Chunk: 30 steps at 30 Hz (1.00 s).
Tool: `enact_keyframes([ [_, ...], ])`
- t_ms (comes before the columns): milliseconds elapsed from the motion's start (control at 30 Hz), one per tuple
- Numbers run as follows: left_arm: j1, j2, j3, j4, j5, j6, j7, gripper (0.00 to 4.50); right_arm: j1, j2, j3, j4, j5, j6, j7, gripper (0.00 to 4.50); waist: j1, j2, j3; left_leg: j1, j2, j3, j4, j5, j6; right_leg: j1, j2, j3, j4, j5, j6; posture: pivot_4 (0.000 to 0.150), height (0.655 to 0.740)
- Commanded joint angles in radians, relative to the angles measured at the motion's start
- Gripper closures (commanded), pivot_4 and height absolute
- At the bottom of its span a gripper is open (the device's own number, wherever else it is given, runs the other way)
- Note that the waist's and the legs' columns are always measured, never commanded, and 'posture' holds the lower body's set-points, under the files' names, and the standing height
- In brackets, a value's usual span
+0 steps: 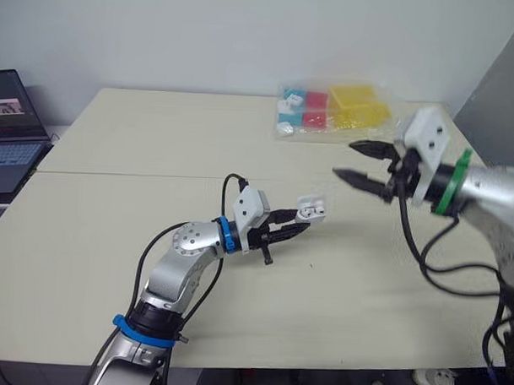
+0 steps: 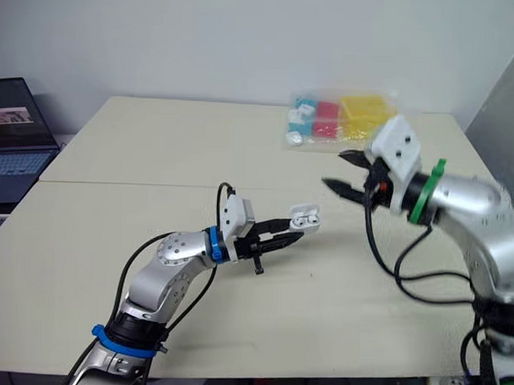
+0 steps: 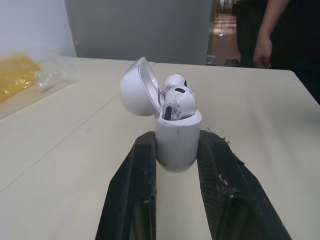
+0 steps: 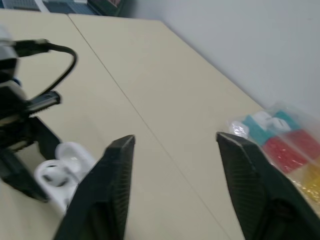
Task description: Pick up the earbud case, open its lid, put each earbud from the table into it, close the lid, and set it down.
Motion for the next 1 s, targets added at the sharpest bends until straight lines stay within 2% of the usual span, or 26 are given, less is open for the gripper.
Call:
enact_keyframes([
  [33, -0.008, -0.005, -0.001, -0.023, -0.013, -0.025, -0.006, 3.72, -0.089, -0.028, 0.117, 0.098, -0.064, -0.009, 0.112, 3.12, 0.001, 0.000, 0.000, -0.001, 0.000, 0.000, 0.000, 0.000, 0.000, 0.000, 0.000, 0.000, 0.000, 0.000, 0.000, 0.150, 0.7400],
  [167, -0.006, -0.003, -0.003, -0.027, -0.012, -0.027, -0.011, 3.72, -0.183, -0.028, 0.209, 0.191, -0.095, 0.017, 0.218, 4.50, 0.001, 0.000, 0.000, -0.006, 0.000, 0.000, 0.000, 0.000, 0.000, -0.006, -0.001, 0.001, 0.001, 0.001, -0.003, 0.150, 0.7400],
  [433, -0.009, 0.001, -0.004, -0.030, -0.009, -0.027, -0.016, 3.72, -0.294, 0.026, 0.317, 0.320, -0.144, -0.007, 0.397, 4.50, 0.001, 0.000, 0.000, -0.008, 0.000, 0.000, 0.001, 0.000, 0.000, -0.009, -0.001, 0.000, 0.002, 0.003, -0.005, 0.150, 0.7400],
  [1000, -0.007, 0.007, -0.002, -0.048, -0.012, -0.011, -0.005, 3.72, -0.260, 0.022, 0.265, 0.171, -0.069, 0.113, 0.490, 4.50, 0.002, 0.000, 0.000, -0.008, 0.000, -0.001, 0.001, 0.000, 0.000, -0.009, -0.002, 0.000, 0.003, 0.003, -0.005, 0.150, 0.7400],
])
